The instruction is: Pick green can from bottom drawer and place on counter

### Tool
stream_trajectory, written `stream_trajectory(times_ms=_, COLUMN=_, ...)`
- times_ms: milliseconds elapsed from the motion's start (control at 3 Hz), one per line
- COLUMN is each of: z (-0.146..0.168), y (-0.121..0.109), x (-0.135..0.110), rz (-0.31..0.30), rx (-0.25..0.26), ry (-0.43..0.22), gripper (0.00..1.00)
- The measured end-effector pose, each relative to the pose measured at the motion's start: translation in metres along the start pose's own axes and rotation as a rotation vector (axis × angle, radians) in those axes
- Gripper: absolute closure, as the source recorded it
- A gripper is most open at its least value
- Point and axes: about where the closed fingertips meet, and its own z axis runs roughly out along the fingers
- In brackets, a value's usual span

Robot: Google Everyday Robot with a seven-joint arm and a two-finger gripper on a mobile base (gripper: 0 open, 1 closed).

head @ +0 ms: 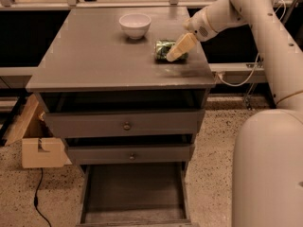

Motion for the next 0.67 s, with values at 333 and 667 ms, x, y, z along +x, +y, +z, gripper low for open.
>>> stream_trajectory(times_ms=333, z=-0.037, y=-0.007, x=0.014, rz=0.036, rx=0.088, ry=0.001, gripper=0.00)
stream_trajectory(times_ms=667, z=-0.091, y=-0.001, x=0.055, rz=0.107, rx=0.214, ry=-0.004, gripper=0.00)
